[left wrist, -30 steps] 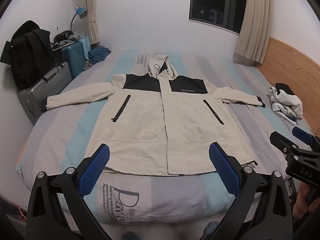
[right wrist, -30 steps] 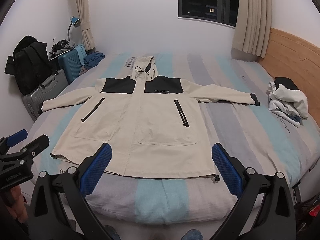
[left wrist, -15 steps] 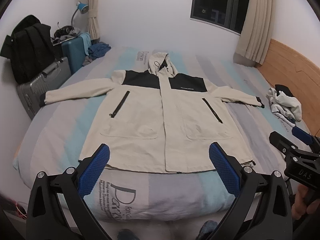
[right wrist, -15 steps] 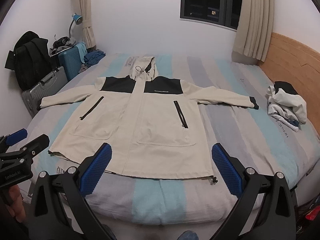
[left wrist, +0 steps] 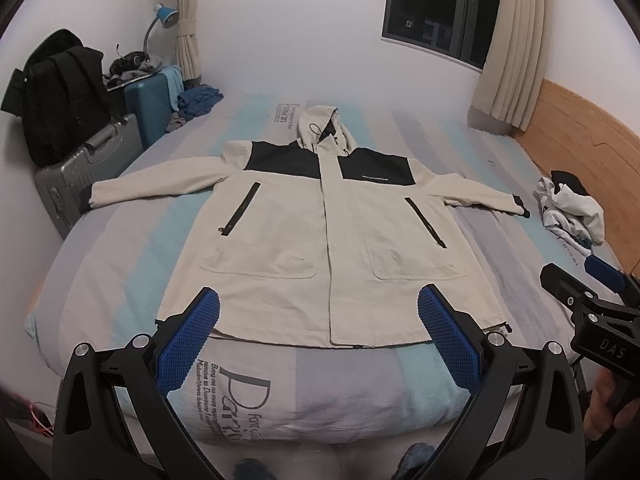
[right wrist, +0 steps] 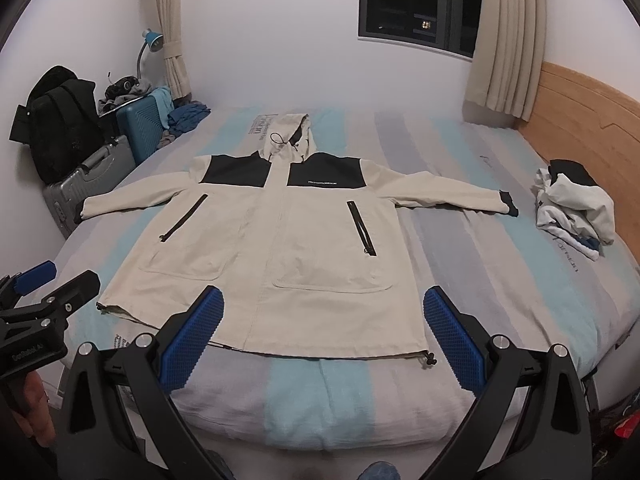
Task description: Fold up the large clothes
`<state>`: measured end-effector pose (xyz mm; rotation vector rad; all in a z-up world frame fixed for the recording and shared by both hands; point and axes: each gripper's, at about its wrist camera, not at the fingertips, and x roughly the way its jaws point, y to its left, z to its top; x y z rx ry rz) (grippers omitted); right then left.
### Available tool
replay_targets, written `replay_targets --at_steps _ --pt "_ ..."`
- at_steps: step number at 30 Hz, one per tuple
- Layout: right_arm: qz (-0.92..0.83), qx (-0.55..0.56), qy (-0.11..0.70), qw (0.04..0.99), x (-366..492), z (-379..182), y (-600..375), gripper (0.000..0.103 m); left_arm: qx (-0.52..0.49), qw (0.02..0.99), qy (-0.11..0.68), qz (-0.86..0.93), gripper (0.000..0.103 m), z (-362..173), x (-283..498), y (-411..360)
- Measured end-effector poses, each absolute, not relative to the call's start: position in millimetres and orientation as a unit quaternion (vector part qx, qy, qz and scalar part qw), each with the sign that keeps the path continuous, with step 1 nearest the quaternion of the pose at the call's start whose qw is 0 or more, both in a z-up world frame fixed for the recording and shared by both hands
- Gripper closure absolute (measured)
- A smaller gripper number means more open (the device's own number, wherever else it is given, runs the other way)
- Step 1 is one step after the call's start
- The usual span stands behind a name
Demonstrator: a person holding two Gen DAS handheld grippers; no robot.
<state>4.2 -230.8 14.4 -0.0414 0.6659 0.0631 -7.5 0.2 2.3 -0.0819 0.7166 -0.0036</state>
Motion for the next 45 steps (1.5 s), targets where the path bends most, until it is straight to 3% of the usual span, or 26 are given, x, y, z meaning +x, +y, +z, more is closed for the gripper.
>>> replay_targets --at_steps 24,36,45 --pt "0.040 -0.011 0.324 0.945 8 14 -226 0.007 -0.033 0.934 0.355 -0.005 0.006 5 6 -4" --pt "0.043 -0.003 0.324 0.945 111 -1 -227 0.007 -0.026 0.943 0.332 0.015 0.006 -1 108 13" --pt "0.070 0.008 0.391 0.918 192 57 -234 0.007 -0.068 0.916 0.393 0.032 0.006 51 194 20"
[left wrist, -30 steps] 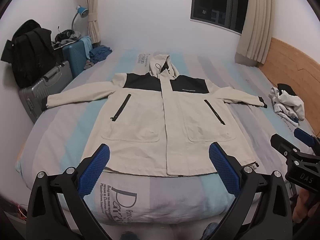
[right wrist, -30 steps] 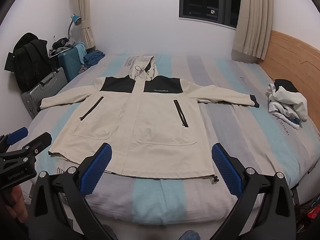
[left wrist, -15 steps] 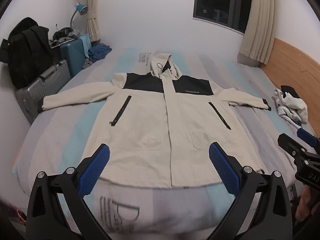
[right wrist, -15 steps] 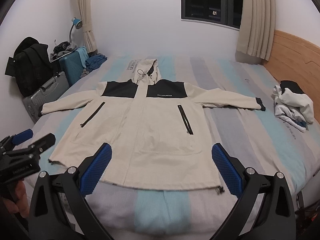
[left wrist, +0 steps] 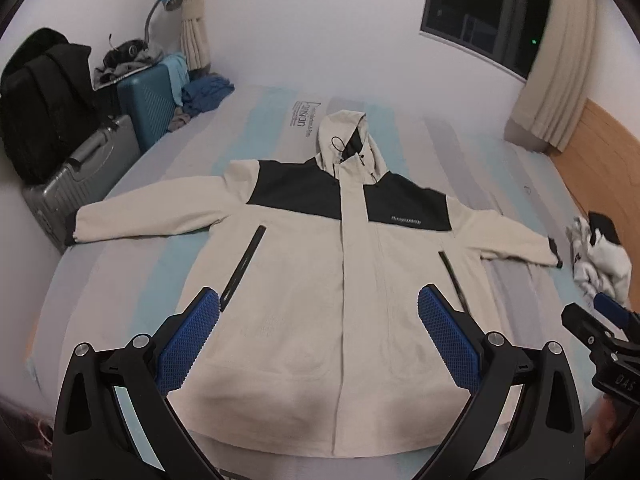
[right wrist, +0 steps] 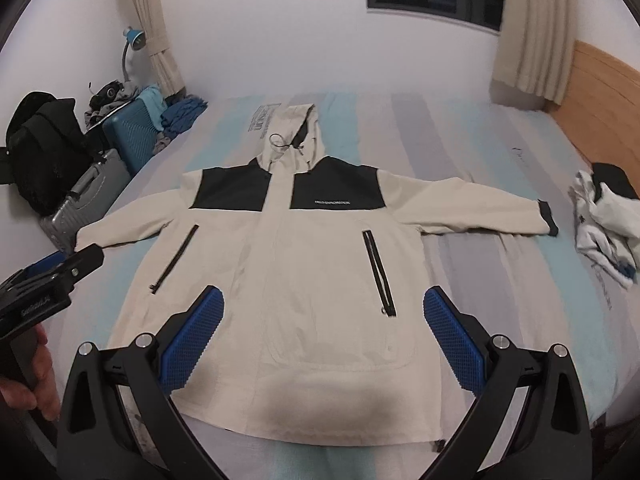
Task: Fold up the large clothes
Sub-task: 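Move both tools forward over the jacket toward its sleeves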
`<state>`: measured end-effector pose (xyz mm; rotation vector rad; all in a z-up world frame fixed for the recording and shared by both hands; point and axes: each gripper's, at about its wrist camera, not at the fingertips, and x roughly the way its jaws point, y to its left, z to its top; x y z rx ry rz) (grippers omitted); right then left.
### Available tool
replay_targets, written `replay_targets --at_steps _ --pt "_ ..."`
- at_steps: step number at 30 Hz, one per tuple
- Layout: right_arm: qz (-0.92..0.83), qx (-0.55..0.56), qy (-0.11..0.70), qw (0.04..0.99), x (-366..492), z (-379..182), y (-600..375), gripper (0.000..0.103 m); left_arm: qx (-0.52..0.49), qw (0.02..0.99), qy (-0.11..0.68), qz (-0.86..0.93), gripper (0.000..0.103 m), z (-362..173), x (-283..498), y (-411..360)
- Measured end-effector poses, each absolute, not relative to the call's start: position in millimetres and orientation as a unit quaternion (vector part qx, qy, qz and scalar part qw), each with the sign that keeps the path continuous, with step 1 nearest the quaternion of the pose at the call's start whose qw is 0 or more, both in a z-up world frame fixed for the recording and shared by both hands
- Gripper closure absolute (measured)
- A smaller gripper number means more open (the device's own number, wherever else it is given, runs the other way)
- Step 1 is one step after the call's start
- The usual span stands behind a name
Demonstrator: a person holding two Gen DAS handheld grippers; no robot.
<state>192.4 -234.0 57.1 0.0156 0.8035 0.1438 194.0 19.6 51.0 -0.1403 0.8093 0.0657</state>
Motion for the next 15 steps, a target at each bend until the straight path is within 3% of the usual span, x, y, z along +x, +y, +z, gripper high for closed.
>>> replay_targets --at_steps 6,15 --pt "0.081 -0.014 0.411 0.908 246 89 -229 0.007 -0.055 0.911 0.406 0.054 0.006 83 234 20" --pt "0.063 -0.024 0.434 0.898 335 78 -207 0.007 -0.074 0.903 0.421 0.048 0.006 61 320 62"
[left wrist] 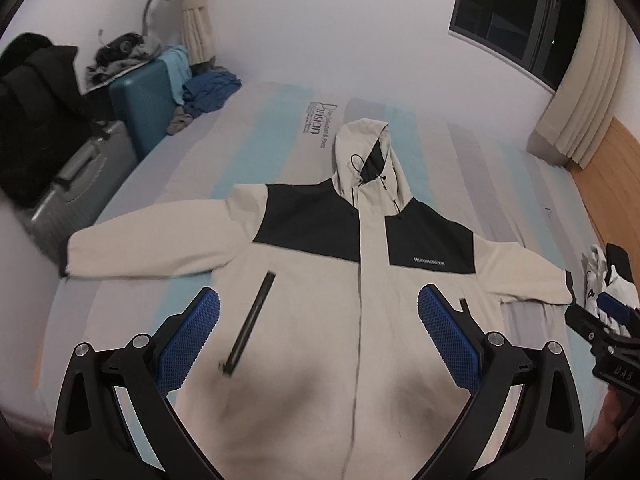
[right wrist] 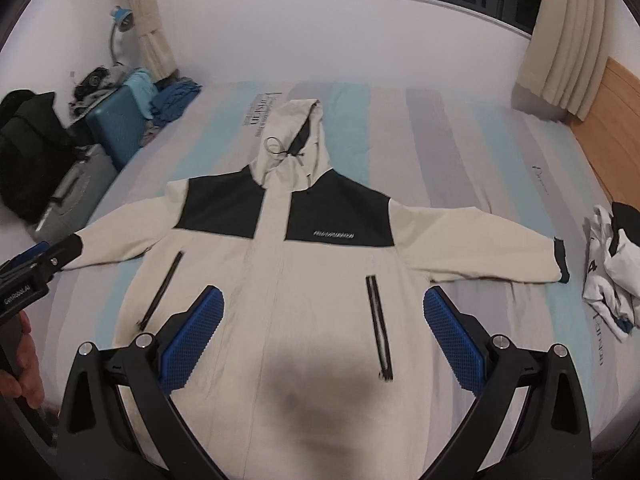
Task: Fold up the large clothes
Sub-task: 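Move both tools forward over the jacket toward its sleeves, then grasp the black sleeve cuff with the right gripper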
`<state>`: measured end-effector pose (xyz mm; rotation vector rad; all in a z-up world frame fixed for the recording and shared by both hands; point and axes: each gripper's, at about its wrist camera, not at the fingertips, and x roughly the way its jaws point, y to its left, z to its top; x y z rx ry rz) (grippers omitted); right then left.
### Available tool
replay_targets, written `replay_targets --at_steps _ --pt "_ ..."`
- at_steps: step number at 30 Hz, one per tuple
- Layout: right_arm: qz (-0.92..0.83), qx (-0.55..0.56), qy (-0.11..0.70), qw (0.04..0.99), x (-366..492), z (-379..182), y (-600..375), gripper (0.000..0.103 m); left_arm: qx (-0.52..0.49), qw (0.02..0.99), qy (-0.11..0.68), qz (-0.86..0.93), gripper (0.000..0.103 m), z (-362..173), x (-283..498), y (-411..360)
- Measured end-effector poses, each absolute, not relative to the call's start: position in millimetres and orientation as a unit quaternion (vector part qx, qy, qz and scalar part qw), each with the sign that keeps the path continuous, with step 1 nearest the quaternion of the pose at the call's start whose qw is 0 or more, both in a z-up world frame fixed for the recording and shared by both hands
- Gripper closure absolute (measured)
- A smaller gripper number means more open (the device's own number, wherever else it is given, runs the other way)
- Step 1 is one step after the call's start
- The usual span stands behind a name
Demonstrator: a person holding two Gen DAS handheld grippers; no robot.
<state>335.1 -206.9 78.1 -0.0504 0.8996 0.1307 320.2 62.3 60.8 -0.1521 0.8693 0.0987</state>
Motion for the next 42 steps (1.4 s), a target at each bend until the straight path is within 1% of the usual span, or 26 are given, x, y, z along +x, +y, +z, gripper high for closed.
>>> replay_targets --at_steps 5,8,11,14,20,24,26,31,36,37,38,39,41,42 --pt "0.045 -0.024 0.452 0.891 391 52 -195 0.007 -0.084 0.900 0.426 0.039 0.006 25 375 94" --pt "0.040 -0.024 0.453 0.890 423 27 -196 0.007 -0.081 0.898 0.432 0.033 0.006 -10 410 101" --pt "0.022 -0.028 0.457 0.889 461 -3 -211 0.007 -0.070 0.890 0.449 0.027 0.006 -50 447 102" --pt "-0.001 -0.023 0.465 0.885 498 -34 -249 0.007 -0.065 0.879 0.471 0.022 0.006 -87 485 99" --pt "-0.059 -0.004 0.489 0.870 555 -83 -377 0.007 -0.066 0.847 0.527 0.022 0.006 -151 547 91" --pt "-0.105 -0.002 0.514 0.852 571 -110 -481 0.007 -0.042 0.843 0.535 0.035 0.006 -170 571 84" --pt "-0.129 0.009 0.527 0.840 575 -122 -535 0.007 -0.049 0.839 0.540 0.045 0.006 -177 576 86" --pt "-0.208 0.117 0.549 0.801 554 -152 -675 0.007 -0.056 0.828 0.553 0.073 0.006 -190 575 96" --pt "-0.243 0.248 0.540 0.767 521 -178 -754 0.009 -0.069 0.812 0.572 0.096 0.006 -201 578 98" --pt "-0.246 0.270 0.534 0.762 517 -182 -766 0.017 -0.068 0.812 0.571 0.100 0.006 -202 580 98" --pt "-0.245 0.288 0.532 0.758 515 -186 -775 0.022 -0.067 0.811 0.573 0.102 0.006 -203 581 98" --pt "-0.244 0.307 0.531 0.751 514 -192 -784 0.024 -0.069 0.809 0.574 0.104 0.006 -205 582 98" --pt "-0.244 0.321 0.532 0.744 515 -200 -795 0.033 -0.073 0.804 0.580 0.108 0.006 -211 586 98" --pt "-0.245 0.327 0.535 0.739 516 -205 -800 0.034 -0.076 0.802 0.582 0.109 0.006 -213 588 98"
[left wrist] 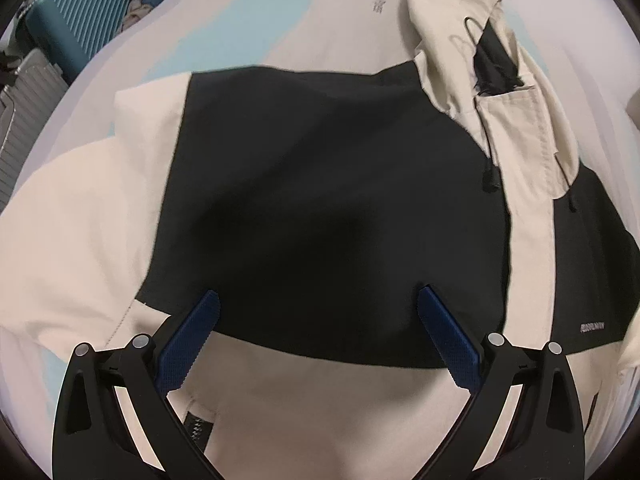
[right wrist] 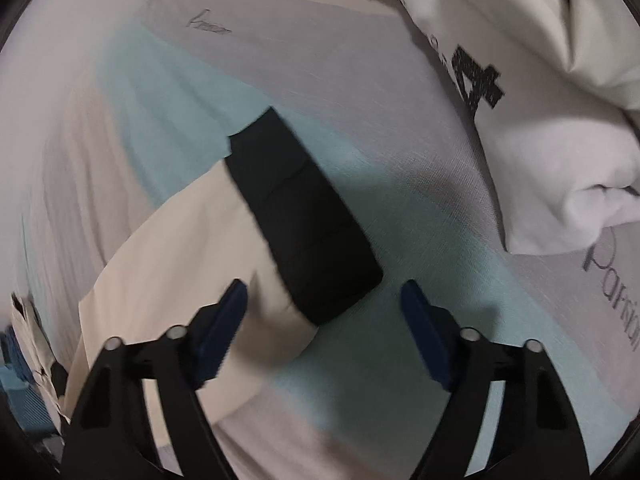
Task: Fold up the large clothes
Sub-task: 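Grasp the black sleeve cuff with the right gripper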
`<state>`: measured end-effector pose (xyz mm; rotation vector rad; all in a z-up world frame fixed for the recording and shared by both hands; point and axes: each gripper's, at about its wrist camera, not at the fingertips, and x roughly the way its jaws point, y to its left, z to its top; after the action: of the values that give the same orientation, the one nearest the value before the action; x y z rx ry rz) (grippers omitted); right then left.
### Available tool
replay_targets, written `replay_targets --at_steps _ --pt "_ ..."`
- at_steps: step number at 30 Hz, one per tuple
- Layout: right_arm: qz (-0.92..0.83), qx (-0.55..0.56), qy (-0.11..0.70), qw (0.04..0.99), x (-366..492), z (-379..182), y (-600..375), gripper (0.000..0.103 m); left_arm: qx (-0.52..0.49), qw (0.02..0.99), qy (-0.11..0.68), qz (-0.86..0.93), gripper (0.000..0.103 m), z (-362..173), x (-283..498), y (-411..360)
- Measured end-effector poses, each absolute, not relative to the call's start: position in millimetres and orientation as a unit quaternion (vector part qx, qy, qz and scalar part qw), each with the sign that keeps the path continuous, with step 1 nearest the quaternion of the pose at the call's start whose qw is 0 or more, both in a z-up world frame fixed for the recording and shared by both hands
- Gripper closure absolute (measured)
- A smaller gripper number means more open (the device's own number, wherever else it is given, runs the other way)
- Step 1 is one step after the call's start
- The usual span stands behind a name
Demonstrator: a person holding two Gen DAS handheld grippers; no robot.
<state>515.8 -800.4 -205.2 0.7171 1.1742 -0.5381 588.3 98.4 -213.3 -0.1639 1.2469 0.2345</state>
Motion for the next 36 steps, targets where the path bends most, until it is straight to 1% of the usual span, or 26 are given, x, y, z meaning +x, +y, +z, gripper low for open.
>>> replay_targets --at_steps 3,4,6,8,11,13,15,16,19,23,28,31,36 --pt "-0.248 0.339 0.536 0.732 523 -212 -807 0.040 -0.073 0.802 0.583 0.107 0.006 -217 592 99" --pt "-0.249 0.341 0.537 0.730 525 -213 -809 0.048 -0.069 0.802 0.584 0.105 0.006 -218 593 99" --pt "-0.253 0.339 0.538 0.729 527 -210 -810 0.050 -0.063 0.802 0.584 0.102 0.006 -220 594 99" --pt "-0.259 0.344 0.535 0.727 525 -206 -803 0.055 -0.056 0.805 0.583 0.098 0.005 -222 596 101" --pt "-0.263 0.353 0.530 0.725 529 -205 -802 0.058 -0.047 0.807 0.582 0.095 0.005 -224 597 102" --pt "-0.264 0.345 0.532 0.727 526 -204 -802 0.063 -0.045 0.807 0.581 0.094 0.006 -222 597 103" --pt "-0.264 0.340 0.534 0.728 526 -197 -790 0.069 -0.045 0.807 0.581 0.095 0.006 -219 596 104" --pt "-0.266 0.328 0.536 0.731 527 -191 -786 0.075 -0.044 0.806 0.582 0.097 0.006 -218 596 103" --pt "-0.259 0.301 0.536 0.745 529 -168 -773 0.082 -0.040 0.806 0.582 0.101 0.006 -212 595 102" --pt "-0.235 0.259 0.535 0.769 528 -137 -753 0.087 -0.025 0.811 0.575 0.102 0.006 -198 587 96" --pt "-0.202 0.221 0.515 0.803 535 -96 -720 0.089 -0.026 0.812 0.572 0.112 0.006 -184 579 92" --pt "-0.183 0.192 0.501 0.824 556 -82 -699 0.090 -0.023 0.815 0.569 0.107 0.006 -179 575 86" --pt "-0.150 0.140 0.474 0.857 560 -50 -639 0.091 -0.023 0.832 0.548 0.076 0.006 -176 573 82"
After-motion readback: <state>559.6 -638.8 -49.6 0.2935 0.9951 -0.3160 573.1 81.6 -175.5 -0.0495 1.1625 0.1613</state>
